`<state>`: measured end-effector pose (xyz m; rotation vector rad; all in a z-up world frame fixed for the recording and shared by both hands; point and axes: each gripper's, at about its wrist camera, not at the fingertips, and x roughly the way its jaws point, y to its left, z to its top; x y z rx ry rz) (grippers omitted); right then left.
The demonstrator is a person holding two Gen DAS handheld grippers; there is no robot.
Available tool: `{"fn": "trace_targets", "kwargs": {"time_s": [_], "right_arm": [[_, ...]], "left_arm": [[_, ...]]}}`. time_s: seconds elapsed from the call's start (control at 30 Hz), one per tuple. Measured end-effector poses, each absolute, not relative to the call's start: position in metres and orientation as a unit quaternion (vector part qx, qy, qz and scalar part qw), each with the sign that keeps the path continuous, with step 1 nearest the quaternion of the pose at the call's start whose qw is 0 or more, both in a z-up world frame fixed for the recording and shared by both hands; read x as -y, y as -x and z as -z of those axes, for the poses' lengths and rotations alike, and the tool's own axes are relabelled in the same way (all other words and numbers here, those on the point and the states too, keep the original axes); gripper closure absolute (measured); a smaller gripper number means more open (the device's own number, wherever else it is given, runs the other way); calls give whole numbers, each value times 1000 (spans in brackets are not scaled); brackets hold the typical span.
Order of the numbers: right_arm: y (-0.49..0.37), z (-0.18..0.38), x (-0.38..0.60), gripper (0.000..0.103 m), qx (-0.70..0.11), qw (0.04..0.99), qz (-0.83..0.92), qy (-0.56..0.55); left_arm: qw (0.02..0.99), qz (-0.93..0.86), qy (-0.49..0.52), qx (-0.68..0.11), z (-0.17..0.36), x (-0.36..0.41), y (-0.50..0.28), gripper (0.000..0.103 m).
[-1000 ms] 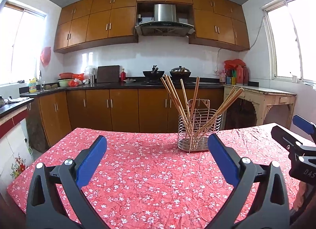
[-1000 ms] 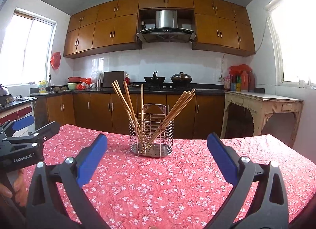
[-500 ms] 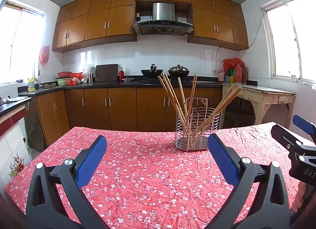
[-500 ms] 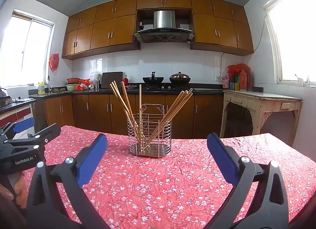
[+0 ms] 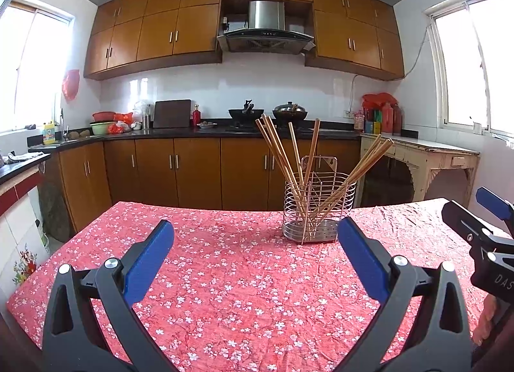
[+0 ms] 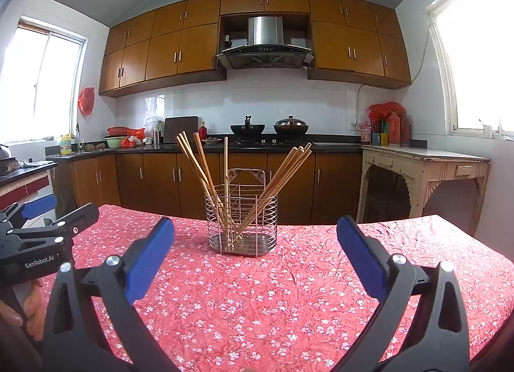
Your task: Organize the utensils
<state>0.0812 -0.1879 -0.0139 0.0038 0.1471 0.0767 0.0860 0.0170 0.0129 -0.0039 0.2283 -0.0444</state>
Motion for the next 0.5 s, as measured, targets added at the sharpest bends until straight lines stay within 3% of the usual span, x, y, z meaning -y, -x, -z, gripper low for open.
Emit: {"fn": "trace_targets", "kwargs": {"time_s": [0.5], "right_arm": [[-82,15,186,4,-76,996,-36,-4]], "left_arm": [[992,23,3,-122,-12,-16,-88,2]]}}
